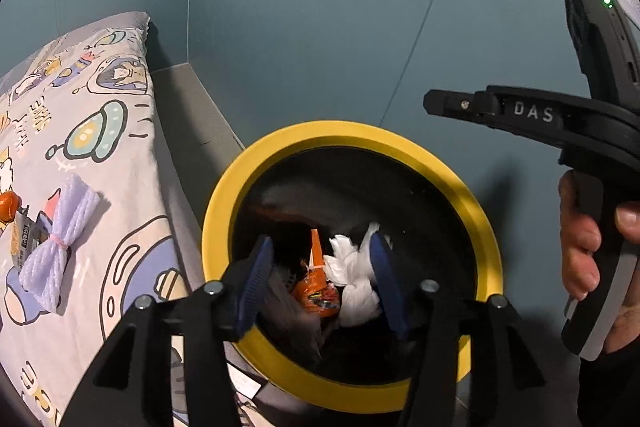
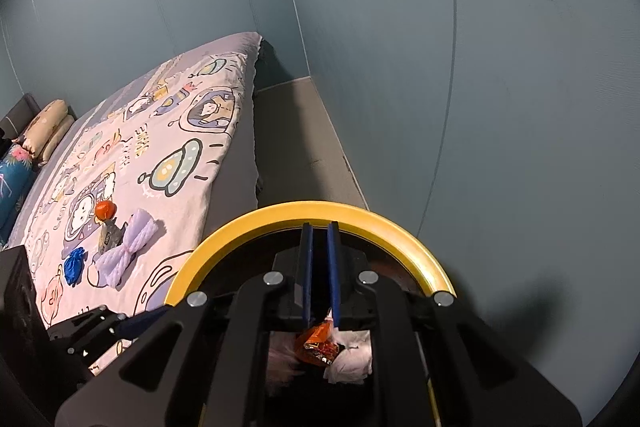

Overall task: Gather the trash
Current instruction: 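Move both tools back over the remaining trash on the bed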

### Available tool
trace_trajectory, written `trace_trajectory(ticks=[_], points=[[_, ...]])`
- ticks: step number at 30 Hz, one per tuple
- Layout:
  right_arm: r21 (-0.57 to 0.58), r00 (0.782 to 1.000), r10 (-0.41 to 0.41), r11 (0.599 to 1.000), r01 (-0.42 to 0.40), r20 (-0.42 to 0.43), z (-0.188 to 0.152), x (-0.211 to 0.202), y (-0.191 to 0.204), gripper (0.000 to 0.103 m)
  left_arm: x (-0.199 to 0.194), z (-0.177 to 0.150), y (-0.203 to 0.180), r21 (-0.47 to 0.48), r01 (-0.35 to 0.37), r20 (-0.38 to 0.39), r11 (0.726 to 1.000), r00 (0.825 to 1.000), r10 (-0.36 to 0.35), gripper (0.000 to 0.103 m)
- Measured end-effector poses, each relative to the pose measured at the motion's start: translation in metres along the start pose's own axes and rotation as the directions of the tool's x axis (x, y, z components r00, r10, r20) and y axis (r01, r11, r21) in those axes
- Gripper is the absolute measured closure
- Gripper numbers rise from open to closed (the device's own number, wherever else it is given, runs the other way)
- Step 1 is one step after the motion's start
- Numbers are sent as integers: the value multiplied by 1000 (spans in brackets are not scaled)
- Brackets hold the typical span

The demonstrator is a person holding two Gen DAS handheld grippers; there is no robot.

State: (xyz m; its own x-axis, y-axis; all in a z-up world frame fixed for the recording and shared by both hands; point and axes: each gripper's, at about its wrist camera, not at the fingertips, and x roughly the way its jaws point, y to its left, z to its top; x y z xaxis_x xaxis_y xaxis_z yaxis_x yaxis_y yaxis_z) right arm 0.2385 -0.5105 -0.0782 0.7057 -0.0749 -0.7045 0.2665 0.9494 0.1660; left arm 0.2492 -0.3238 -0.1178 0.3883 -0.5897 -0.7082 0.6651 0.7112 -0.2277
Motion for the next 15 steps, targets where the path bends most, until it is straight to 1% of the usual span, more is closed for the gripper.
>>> trace_trajectory(ticks=[1, 3, 5, 9, 13, 15], points=[[2, 1000, -1, 1000, 1, -1, 0, 0, -1, 96, -2, 0, 1, -5, 1, 3, 1000, 1000, -1, 53], [12, 1000, -1, 1000, 1, -2, 0, -1, -1, 91, -6, 1, 6, -17, -5, 12, 1000, 1000, 5, 49], [22, 1000, 3, 1000, -3, 2, 0, -4, -2, 81, -13, 3, 13, -26, -26, 27, 999, 999, 27, 47], [12, 1000, 7, 1000, -7, 14, 0, -10, 4, 81, -28, 5, 33, -52, -68, 49, 996, 996, 71, 43], [-9, 999, 22, 1000, -22, 25, 1, -14, 19, 72, -46, 7, 60, -92, -113, 69, 989, 990, 119, 39], [-27, 999, 32, 999, -32, 28, 2, -16, 31, 71, -54, 8, 74, -114, -132, 79, 985, 987, 141, 39]])
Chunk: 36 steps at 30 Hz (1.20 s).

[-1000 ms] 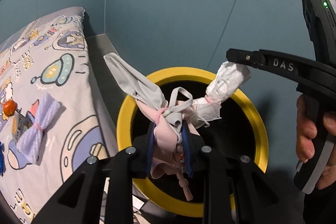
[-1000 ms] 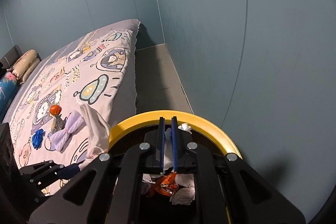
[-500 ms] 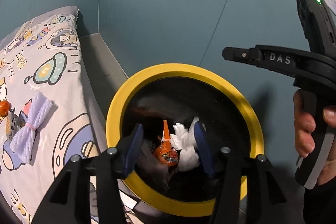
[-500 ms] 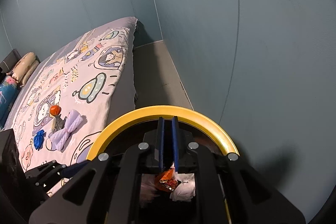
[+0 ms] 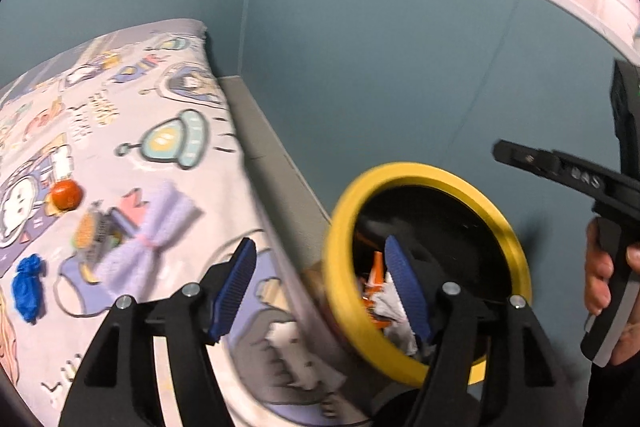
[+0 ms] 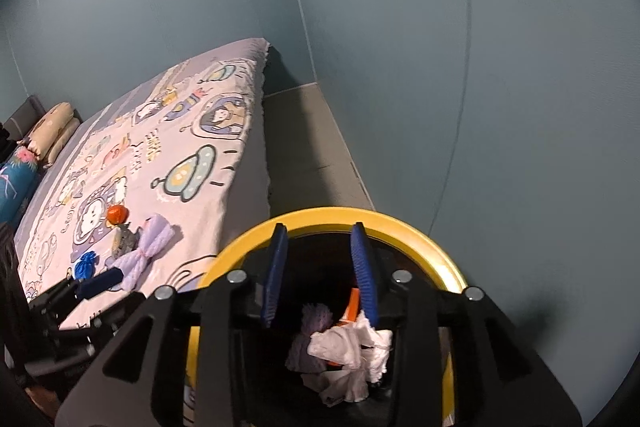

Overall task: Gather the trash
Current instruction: 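Move both tools back over the remaining trash on the bed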

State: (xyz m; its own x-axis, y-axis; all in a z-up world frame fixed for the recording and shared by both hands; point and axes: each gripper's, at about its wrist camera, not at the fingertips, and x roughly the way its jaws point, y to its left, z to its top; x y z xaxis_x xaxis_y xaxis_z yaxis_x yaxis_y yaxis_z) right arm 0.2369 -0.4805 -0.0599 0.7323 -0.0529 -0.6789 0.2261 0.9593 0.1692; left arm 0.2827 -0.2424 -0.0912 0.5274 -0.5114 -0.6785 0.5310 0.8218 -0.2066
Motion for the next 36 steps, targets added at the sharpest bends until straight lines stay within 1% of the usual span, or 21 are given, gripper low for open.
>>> trace_trajectory(ticks=[3, 8, 12, 14, 17, 24, 31, 36], points=[[-24, 1000, 9, 1000, -9, 9, 2, -2, 13, 65, -13, 1, 21, -31, -33, 21, 999, 999, 33, 34], [-51, 999, 36, 998, -35, 16, 6, -4, 38, 61, -34, 3, 53, -73, -80, 60, 994, 995, 84, 31], [-79, 998, 56, 995, -54, 21, 7, -6, 60, 58, -52, 2, 74, -100, -113, 89, 989, 989, 122, 26], [-89, 997, 68, 994, -66, 28, 7, -7, 72, 51, -60, 2, 87, -116, -136, 103, 984, 984, 148, 24], [-99, 996, 88, 992, -84, 31, 8, -7, 87, 48, -70, 0, 107, -144, -159, 113, 977, 978, 176, 23], [-128, 992, 126, 984, -123, 21, 7, 2, 126, 46, -91, -9, 153, -207, -226, 121, 952, 960, 254, 19], [-152, 989, 149, 978, -146, 7, 5, 9, 159, 42, -102, -18, 194, -260, -281, 103, 924, 943, 316, 18], [-170, 987, 161, 973, -159, -3, 3, 16, 181, 38, -107, -27, 221, -300, -307, 90, 903, 934, 347, 18]])
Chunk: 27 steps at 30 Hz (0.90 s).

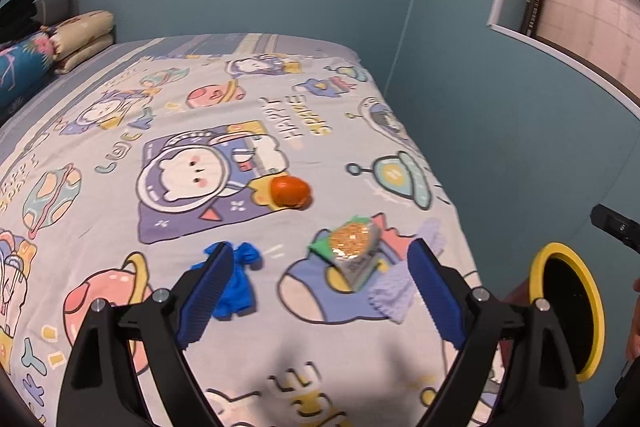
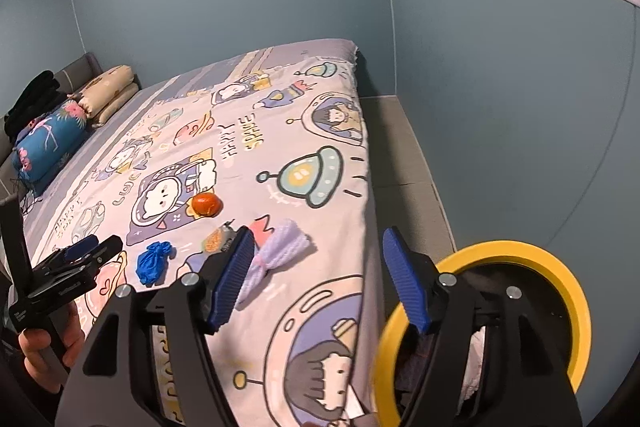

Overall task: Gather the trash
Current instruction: 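Move both tools back over the remaining trash on the bed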

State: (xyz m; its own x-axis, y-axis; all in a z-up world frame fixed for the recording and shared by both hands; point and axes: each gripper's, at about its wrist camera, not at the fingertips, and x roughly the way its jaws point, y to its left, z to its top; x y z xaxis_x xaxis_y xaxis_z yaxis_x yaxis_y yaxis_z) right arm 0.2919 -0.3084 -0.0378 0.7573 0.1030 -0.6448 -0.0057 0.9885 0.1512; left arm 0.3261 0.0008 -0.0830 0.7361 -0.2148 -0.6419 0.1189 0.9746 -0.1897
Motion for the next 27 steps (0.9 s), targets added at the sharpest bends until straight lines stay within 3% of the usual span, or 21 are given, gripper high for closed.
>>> trace_trajectory(ticks=[19, 27], points=[[-39, 992, 72, 996, -76, -104, -10, 78, 64, 37, 45, -21, 71, -85, -91, -81, 992, 993, 84, 18], [-26, 990, 48, 998, -52, -133, -19, 112, 71, 33, 74, -26, 90, -102, -120, -121, 988, 987, 107, 18]])
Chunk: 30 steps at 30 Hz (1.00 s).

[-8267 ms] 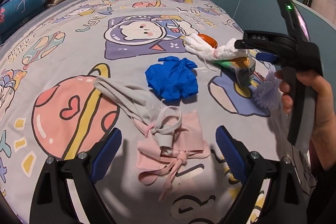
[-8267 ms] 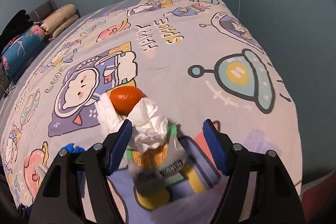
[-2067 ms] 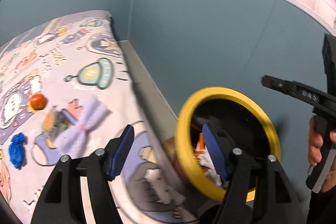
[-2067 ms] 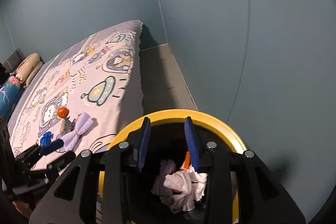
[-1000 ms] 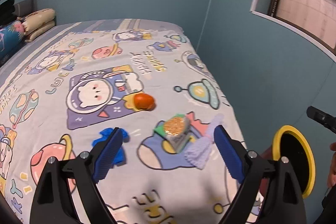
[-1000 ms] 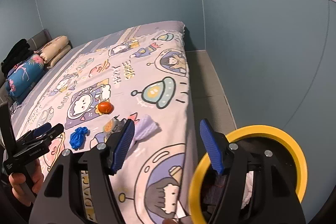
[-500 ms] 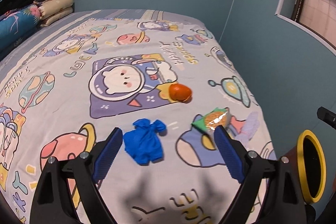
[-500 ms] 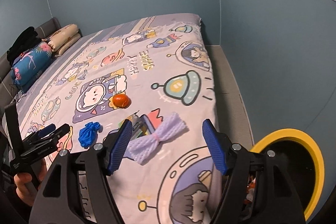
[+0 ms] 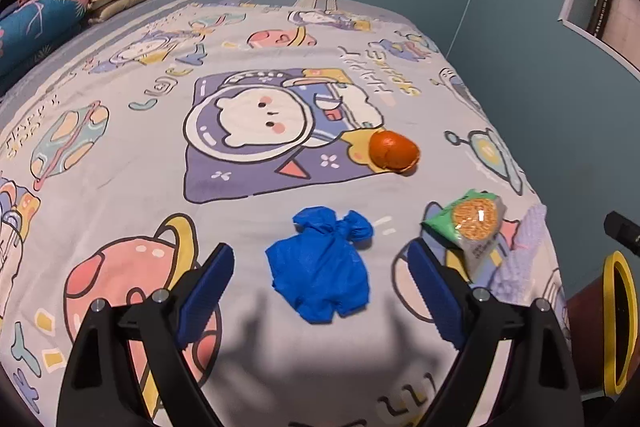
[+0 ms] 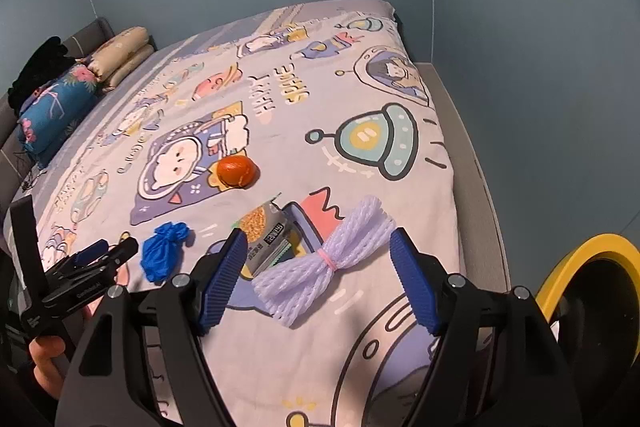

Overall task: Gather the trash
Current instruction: 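Move both tools back over the remaining trash on the bed, then grasp the blue glove with the left gripper while the right grasps the purple mesh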

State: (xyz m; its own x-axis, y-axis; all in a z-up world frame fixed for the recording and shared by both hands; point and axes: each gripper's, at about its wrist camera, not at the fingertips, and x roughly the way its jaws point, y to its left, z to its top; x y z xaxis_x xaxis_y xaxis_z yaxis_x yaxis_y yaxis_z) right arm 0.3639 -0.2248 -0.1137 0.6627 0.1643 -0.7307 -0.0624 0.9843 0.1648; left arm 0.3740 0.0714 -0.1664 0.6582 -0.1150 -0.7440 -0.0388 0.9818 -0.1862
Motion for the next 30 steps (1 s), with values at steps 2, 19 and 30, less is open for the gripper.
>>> trace_trajectory(ticks=[2, 19, 30], points=[[10, 1000, -7, 1000, 7, -18, -3, 11, 0, 33, 7, 0, 3, -4, -6, -6, 1000, 1000, 6, 18], [80, 980, -151, 984, 162, -126, -14, 88, -11, 33, 42, -8, -2, 13, -17, -33, 1000, 999, 18, 18], [72, 961, -217, 970, 232, -171, -22, 112, -5, 36, 60, -14, -7, 29, -18, -68, 999, 998, 20, 24]])
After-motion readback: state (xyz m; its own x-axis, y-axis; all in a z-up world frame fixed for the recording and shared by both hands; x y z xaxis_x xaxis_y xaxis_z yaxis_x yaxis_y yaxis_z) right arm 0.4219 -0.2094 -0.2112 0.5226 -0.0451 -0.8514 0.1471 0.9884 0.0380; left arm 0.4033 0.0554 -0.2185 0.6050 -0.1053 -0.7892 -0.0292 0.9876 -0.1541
